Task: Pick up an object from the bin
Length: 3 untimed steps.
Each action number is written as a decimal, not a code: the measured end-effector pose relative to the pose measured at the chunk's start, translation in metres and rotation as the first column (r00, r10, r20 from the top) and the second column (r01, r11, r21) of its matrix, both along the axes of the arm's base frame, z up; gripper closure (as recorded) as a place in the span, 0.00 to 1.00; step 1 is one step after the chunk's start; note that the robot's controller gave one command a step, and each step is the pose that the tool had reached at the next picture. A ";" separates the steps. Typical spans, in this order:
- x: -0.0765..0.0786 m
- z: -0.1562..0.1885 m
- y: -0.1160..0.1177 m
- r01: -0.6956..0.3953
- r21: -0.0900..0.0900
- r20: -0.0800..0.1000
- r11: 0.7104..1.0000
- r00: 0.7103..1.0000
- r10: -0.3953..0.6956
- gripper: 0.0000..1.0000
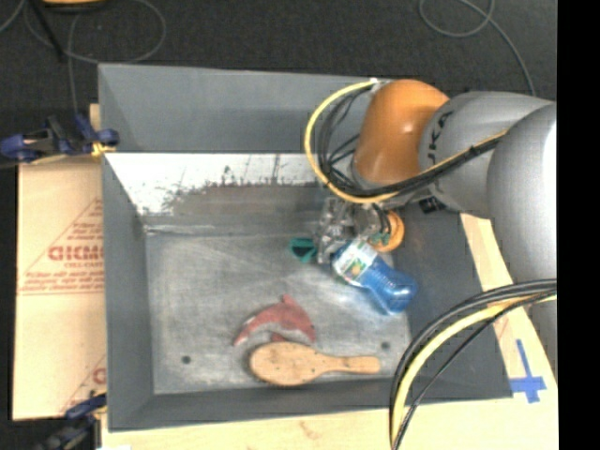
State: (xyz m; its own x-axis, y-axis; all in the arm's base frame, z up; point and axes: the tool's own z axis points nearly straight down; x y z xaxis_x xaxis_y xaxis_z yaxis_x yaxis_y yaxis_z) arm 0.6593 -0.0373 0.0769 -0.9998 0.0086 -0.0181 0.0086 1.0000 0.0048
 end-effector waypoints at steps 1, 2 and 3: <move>0.000 0.000 0.000 -0.001 0.000 0.000 1.000 1.000 0.001 1.00; -0.022 0.166 -0.006 -0.020 -0.008 -0.007 1.000 1.000 0.020 1.00; -0.023 0.163 -0.007 -0.020 -0.007 -0.013 1.000 1.000 0.020 1.00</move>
Offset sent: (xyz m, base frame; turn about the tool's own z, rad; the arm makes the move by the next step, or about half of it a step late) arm -0.0240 -0.0049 0.1618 -0.0224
